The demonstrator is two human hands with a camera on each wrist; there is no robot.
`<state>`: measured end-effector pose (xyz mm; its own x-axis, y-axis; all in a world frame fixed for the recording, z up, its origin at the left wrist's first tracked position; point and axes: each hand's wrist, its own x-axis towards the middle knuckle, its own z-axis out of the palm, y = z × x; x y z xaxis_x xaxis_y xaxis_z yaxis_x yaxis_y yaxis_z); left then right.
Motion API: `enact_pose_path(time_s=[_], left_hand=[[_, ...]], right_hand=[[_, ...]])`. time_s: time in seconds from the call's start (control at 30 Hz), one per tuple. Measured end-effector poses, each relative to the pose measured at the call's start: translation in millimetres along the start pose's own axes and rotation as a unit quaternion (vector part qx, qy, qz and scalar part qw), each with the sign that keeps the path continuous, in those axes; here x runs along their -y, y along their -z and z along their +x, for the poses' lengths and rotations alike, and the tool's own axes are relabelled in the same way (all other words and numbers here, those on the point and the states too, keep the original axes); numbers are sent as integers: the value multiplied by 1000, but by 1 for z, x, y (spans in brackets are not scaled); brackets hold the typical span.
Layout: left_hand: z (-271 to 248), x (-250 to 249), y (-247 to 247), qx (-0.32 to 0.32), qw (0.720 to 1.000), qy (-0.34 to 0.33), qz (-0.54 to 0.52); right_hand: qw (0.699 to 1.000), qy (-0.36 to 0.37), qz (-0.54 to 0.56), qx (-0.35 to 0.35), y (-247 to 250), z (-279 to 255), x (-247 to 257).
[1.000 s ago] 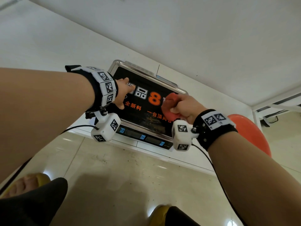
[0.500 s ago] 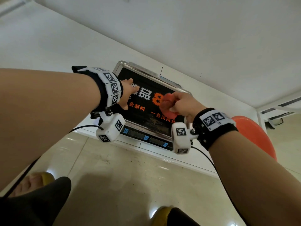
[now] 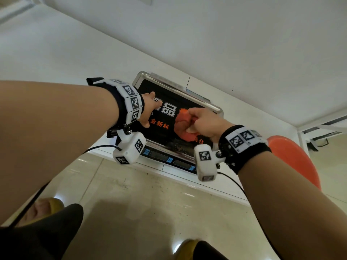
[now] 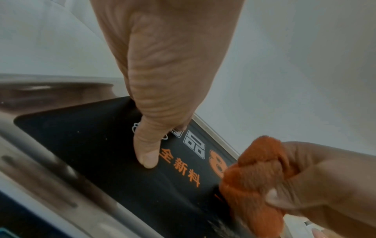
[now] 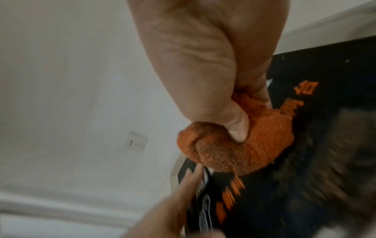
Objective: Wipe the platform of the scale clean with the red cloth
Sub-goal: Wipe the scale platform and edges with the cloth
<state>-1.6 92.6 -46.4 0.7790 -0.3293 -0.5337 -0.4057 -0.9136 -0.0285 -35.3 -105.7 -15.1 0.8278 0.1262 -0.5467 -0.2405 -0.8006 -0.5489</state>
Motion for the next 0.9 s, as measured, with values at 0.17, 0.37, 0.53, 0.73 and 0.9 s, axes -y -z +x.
enact_pose_path(time_s=[0.17, 0.37, 0.53, 0.73, 0.9], left_hand=[[1, 0, -1, 1, 1000, -1, 2], [3, 0, -2, -4, 1000, -3, 2], [3, 2, -2, -3, 1000, -5, -4], [4, 3, -3, -7, 1000, -12, 1], [1, 4, -1, -6, 1000, -10, -3]], right_hand=[[989, -46, 76, -115, 10, 16, -5], [1000, -10, 2, -18, -14, 13, 1], [1000, -11, -14, -1, -5, 14, 11], [995, 64, -74, 29, -32, 13, 31], [971, 59, -205, 109, -25, 4, 32]])
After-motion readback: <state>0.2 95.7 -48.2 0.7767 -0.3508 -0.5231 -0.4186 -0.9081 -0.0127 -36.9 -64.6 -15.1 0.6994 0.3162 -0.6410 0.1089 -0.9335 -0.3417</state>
